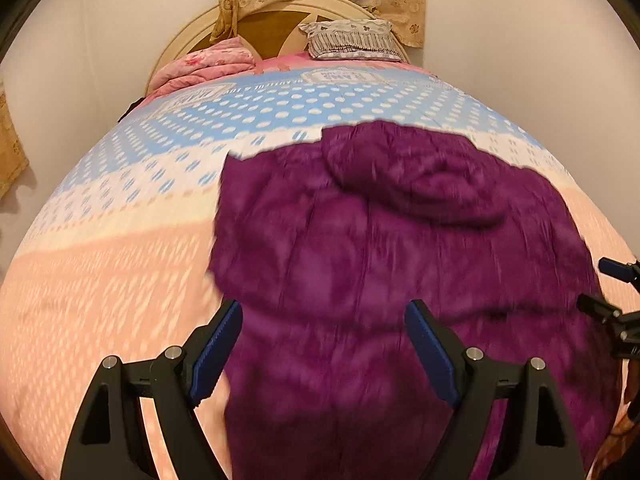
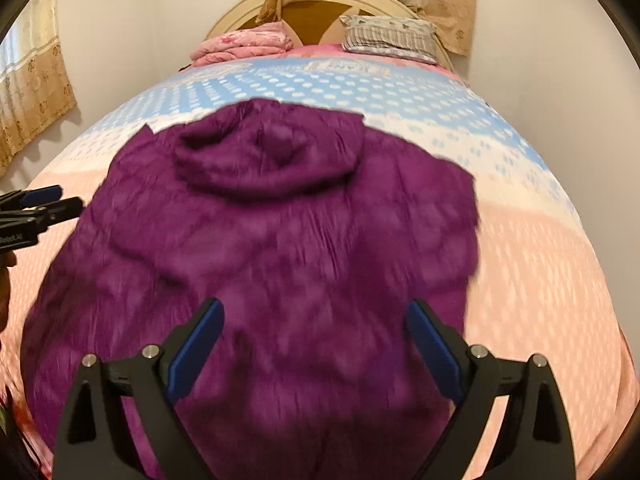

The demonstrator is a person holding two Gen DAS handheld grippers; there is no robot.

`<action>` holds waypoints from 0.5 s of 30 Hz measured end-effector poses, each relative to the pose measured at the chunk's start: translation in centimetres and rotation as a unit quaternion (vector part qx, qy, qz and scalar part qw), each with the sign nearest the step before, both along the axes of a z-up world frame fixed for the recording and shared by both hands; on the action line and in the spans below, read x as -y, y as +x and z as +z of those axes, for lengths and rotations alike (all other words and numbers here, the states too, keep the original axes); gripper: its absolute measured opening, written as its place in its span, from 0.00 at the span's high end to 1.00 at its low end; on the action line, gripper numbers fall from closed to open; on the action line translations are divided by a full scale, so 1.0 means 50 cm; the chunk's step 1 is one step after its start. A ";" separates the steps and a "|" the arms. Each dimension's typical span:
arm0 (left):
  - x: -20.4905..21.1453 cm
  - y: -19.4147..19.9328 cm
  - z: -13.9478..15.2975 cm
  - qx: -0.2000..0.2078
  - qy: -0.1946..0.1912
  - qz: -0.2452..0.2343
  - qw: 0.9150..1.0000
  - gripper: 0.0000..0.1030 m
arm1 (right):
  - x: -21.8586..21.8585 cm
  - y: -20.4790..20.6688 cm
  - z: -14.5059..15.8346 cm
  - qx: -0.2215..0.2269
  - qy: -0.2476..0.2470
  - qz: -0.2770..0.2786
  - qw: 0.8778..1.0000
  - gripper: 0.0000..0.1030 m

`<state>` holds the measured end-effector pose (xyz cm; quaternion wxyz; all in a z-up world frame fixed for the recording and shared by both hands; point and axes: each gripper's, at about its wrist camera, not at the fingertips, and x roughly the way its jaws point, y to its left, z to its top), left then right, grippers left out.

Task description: Fold large clothes

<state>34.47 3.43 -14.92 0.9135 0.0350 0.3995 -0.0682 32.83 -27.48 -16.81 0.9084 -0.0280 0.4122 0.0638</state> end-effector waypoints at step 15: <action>-0.100 -0.221 -0.092 -0.036 -0.035 0.031 0.998 0.19 | 0.029 -0.202 -0.053 -0.011 0.011 -0.051 0.999 0.08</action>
